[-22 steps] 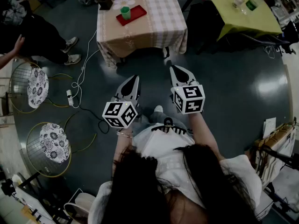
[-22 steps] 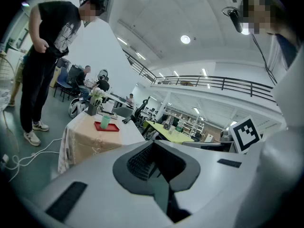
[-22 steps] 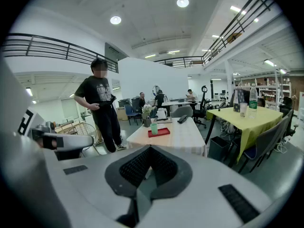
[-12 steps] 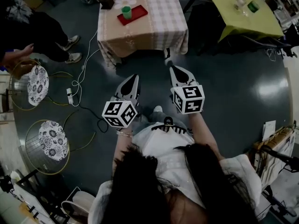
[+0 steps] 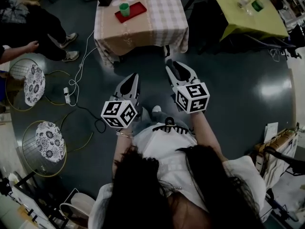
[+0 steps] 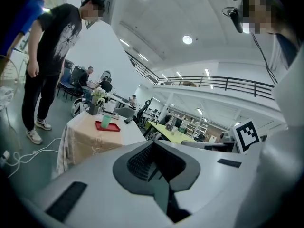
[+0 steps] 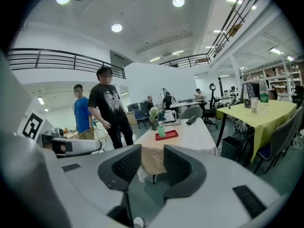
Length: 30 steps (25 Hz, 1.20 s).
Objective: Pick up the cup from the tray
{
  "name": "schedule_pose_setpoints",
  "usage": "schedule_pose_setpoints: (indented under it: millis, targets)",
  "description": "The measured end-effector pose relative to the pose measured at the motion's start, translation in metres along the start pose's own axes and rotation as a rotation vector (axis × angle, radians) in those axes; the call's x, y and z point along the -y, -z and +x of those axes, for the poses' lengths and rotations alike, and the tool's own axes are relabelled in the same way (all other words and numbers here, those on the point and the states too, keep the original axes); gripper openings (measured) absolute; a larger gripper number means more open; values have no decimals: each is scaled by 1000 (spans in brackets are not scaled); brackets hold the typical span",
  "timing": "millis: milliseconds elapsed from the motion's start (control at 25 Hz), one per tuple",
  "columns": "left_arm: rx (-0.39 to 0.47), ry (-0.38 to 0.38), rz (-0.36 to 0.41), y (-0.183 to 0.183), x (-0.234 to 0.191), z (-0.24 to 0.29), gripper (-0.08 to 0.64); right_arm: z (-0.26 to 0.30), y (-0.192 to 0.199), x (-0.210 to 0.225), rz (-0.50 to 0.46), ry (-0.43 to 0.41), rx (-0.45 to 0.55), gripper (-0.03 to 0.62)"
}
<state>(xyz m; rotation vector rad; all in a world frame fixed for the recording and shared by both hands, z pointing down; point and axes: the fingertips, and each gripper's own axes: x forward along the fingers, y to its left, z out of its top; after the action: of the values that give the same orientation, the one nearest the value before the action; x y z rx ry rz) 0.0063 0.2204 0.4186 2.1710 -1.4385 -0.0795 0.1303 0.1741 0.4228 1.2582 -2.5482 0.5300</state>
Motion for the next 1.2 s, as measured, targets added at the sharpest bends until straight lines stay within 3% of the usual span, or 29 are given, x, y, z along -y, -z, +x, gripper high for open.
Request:
schedule_pose_setpoints:
  millis: [80, 160, 560, 1200]
  targets:
    - [-1, 0, -1, 0, -2, 4, 9, 4, -2, -1, 3, -22, 10, 208]
    - [-3, -3, -2, -2, -6, 8, 9, 10, -3, -2, 5, -37, 12, 248]
    - [-17, 14, -28, -19, -47, 56, 9, 57, -22, 13, -39, -6, 4, 283]
    - [-27, 32, -45, -93, -151, 127, 9, 184, -72, 13, -57, 12, -41, 308]
